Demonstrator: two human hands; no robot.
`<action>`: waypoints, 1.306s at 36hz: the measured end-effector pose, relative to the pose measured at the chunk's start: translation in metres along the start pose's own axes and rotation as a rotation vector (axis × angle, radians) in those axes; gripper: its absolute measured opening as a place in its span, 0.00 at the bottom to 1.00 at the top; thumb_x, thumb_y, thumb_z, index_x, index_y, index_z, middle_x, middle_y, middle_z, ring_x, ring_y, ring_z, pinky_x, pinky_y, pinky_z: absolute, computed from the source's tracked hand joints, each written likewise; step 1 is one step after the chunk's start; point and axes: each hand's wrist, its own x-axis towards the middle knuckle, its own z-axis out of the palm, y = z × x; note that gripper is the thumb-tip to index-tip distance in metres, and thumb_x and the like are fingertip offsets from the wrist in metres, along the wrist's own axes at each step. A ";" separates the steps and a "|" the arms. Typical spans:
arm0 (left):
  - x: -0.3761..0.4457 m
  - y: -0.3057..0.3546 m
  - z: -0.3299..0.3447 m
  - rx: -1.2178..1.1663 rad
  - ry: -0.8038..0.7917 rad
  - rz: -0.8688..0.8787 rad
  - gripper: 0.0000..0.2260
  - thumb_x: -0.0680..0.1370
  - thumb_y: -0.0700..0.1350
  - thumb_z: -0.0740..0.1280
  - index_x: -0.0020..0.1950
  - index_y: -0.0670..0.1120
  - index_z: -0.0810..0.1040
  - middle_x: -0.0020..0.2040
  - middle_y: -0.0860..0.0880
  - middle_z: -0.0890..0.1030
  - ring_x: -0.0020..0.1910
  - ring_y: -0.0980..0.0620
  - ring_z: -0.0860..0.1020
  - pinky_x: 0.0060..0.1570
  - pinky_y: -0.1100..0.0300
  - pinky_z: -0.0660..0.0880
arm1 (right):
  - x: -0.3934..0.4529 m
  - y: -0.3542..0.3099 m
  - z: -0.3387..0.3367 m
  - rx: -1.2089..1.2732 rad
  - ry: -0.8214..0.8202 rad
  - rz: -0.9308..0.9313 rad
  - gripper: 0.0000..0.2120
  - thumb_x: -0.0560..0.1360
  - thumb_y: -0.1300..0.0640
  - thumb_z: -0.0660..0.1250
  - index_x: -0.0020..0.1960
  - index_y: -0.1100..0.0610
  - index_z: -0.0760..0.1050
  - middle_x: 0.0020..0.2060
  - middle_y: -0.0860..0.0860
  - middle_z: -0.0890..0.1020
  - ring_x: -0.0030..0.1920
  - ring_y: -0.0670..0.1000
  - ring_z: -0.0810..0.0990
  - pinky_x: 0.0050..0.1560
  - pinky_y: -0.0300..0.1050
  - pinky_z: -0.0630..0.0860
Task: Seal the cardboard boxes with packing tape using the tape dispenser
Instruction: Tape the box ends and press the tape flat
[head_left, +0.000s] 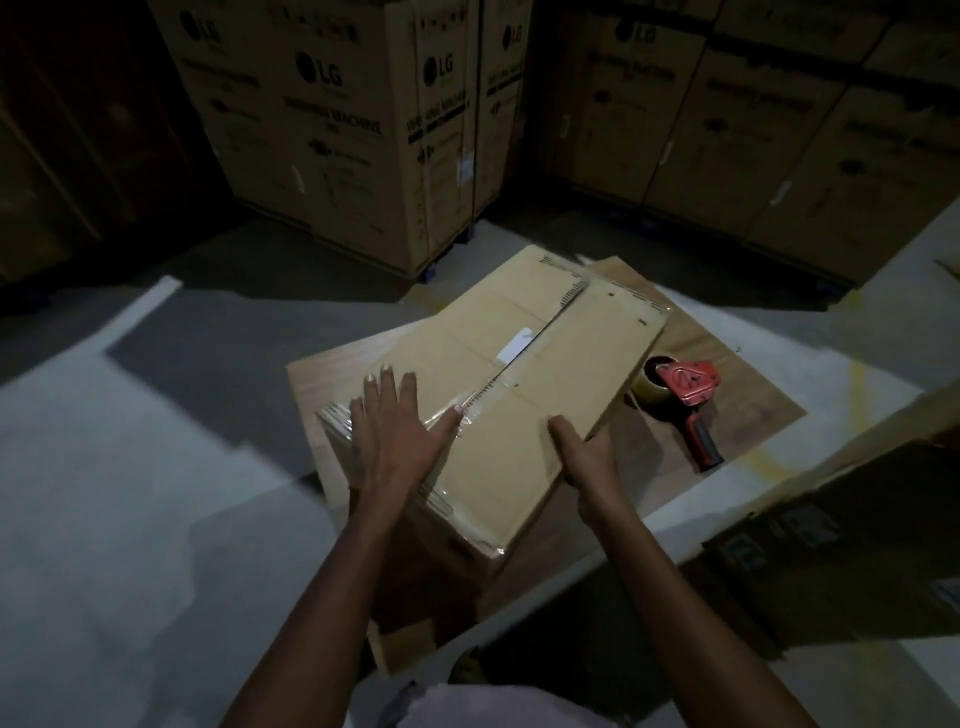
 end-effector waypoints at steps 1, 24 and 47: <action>-0.007 0.004 0.002 -0.007 0.004 -0.020 0.42 0.76 0.76 0.49 0.83 0.51 0.56 0.84 0.45 0.52 0.82 0.43 0.49 0.78 0.43 0.47 | -0.013 0.005 0.001 -0.012 -0.032 -0.026 0.34 0.78 0.48 0.74 0.78 0.56 0.63 0.65 0.54 0.80 0.63 0.57 0.80 0.67 0.60 0.78; -0.149 0.050 0.010 -0.018 0.072 -0.105 0.36 0.79 0.70 0.55 0.80 0.48 0.63 0.82 0.41 0.58 0.80 0.39 0.56 0.74 0.43 0.54 | -0.142 0.079 -0.110 -0.157 -0.339 -0.156 0.47 0.77 0.46 0.76 0.84 0.40 0.47 0.60 0.25 0.72 0.57 0.22 0.73 0.47 0.21 0.73; -0.096 0.025 -0.003 -0.014 0.135 0.037 0.24 0.77 0.64 0.63 0.60 0.46 0.73 0.63 0.40 0.70 0.59 0.39 0.67 0.57 0.44 0.65 | -0.139 0.071 -0.103 -0.109 -0.332 0.006 0.32 0.86 0.47 0.59 0.84 0.39 0.47 0.74 0.36 0.63 0.73 0.42 0.65 0.67 0.37 0.67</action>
